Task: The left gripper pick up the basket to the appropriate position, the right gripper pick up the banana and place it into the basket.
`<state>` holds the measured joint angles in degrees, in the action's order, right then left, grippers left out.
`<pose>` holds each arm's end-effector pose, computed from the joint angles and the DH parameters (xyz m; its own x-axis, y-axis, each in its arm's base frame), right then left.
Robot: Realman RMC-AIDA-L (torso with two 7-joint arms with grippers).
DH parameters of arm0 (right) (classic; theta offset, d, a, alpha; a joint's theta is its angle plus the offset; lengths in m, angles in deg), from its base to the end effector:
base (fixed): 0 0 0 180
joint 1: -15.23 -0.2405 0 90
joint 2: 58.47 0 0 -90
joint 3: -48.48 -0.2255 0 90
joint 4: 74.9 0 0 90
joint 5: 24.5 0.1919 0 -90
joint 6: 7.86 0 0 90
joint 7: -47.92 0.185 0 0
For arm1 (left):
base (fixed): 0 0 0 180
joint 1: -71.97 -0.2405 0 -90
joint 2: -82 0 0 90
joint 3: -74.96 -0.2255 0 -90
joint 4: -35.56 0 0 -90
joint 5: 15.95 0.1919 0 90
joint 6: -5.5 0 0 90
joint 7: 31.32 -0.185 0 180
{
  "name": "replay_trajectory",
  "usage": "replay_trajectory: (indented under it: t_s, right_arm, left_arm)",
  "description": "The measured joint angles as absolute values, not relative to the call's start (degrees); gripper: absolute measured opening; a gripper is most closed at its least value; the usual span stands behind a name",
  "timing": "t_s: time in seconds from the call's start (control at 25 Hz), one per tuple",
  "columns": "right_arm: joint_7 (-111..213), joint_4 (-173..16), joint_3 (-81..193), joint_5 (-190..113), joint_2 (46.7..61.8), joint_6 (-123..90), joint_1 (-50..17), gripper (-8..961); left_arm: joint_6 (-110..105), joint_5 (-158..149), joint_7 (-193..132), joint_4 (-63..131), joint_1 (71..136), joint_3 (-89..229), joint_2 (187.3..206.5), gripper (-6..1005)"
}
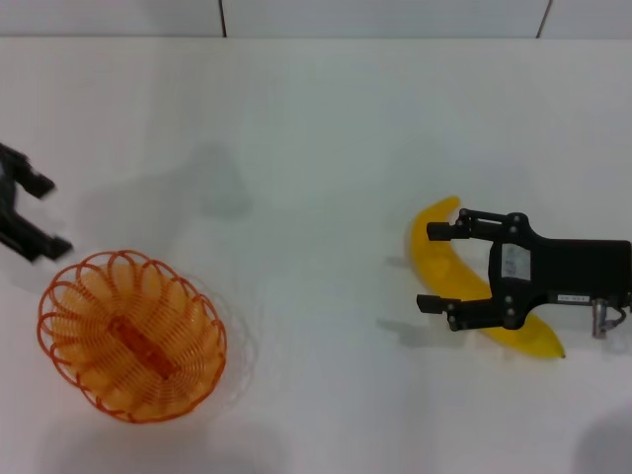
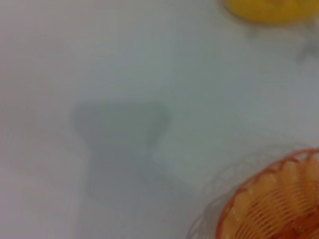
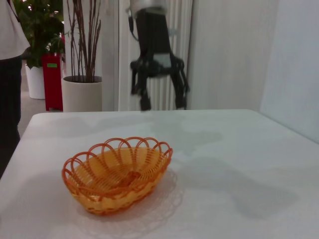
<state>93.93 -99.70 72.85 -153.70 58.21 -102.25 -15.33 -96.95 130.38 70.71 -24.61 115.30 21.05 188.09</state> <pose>0.2418 0.2790 -0.0333 0.8969 -0.0258 -0.4415 -0.1466 -0.9592 -0.2417 -0.2199 0.3520 0.0754 0.8974 0.3078 -0.3160 0.2426 -0.9426 -0.2293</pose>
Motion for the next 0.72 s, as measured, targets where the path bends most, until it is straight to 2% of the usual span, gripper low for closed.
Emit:
replay_trajectory:
  t_s: [0.04, 0.16, 0.28, 0.36, 0.72]
  right_arm:
    - [94.0, -99.7, 72.9, -153.7, 58.20, -102.3, -15.4, 858]
    - [94.2, -99.7, 72.9, -153.7, 58.19, -102.3, -15.5, 857]
    - [94.2, -99.7, 72.9, -153.7, 58.24, -102.2, -15.5, 857]
    - [94.3, -99.6, 72.9, -153.7, 58.27, -102.1, -15.6, 858]
    - [94.3, -98.8, 72.8, -153.7, 58.26, -101.8, -15.8, 857]
  left_arm:
    - [-96.5, 132.3, 68.2, -26.0, 115.0, 21.3, 190.34, 872]
    - [-95.5, 136.3, 62.9, -27.6, 114.9, 20.9, 194.77, 869]
    - [-92.6, 140.6, 61.7, -27.5, 115.3, 20.1, 197.82, 867]
    - [-90.6, 141.4, 61.9, -26.8, 115.4, 19.4, 198.29, 865]
    - [-86.7, 137.8, 62.2, -21.8, 116.1, 18.4, 198.14, 857]
